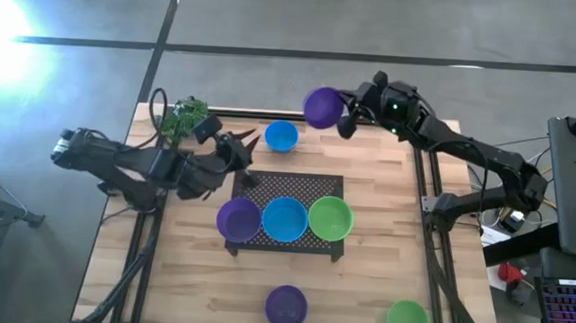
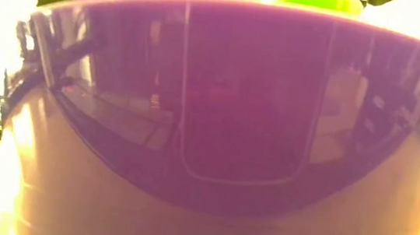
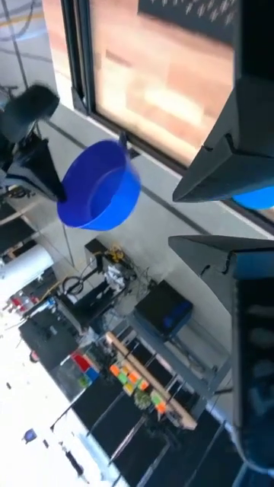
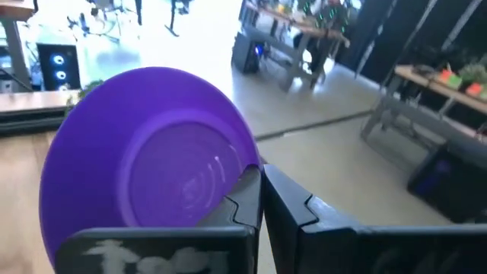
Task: Pick & Place Mini bowls
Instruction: Stack the top violet bowl on the violet bowl on the shelf
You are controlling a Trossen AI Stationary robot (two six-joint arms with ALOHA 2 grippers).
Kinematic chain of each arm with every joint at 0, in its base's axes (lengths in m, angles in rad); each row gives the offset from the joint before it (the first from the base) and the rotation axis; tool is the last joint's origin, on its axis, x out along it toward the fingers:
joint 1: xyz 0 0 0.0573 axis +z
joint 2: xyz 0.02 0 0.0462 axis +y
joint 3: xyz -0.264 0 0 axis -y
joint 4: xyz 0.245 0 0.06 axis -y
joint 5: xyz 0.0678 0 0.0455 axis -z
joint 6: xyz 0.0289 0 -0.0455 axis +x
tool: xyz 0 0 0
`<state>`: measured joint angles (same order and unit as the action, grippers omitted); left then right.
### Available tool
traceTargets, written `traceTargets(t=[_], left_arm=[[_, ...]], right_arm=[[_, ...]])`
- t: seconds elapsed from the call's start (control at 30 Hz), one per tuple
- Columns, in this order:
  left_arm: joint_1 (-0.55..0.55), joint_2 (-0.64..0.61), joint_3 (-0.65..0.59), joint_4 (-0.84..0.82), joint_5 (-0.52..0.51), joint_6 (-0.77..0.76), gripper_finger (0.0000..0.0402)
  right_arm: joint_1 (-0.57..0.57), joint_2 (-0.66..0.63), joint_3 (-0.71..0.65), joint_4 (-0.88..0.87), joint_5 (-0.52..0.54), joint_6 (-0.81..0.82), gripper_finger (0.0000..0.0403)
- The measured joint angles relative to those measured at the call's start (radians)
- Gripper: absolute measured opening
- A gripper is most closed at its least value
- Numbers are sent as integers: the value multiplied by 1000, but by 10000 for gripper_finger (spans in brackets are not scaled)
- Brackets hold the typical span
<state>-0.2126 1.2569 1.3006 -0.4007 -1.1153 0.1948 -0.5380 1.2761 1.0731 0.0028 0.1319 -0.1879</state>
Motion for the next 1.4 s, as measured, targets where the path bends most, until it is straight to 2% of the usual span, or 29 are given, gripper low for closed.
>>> traceTargets(t=[0.27,0.5,0.7,0.9,1.13,1.4], left_arm=[[106,94,0,219,3,155,82],[169,175,0,373,113,228,82],[206,213,0,492,118,219,82],[244,266,0,588,245,193,82],[287,300,0,664,235,177,82],[330,305,0,663,237,93,82]], right_arm=[[51,2,0,61,3,-18,8],[70,2,0,65,2,-49,8],[71,2,0,66,2,-53,8],[71,3,0,66,-1,-56,8],[71,3,0,64,-1,-56,8],[75,4,-1,64,2,-60,8]])
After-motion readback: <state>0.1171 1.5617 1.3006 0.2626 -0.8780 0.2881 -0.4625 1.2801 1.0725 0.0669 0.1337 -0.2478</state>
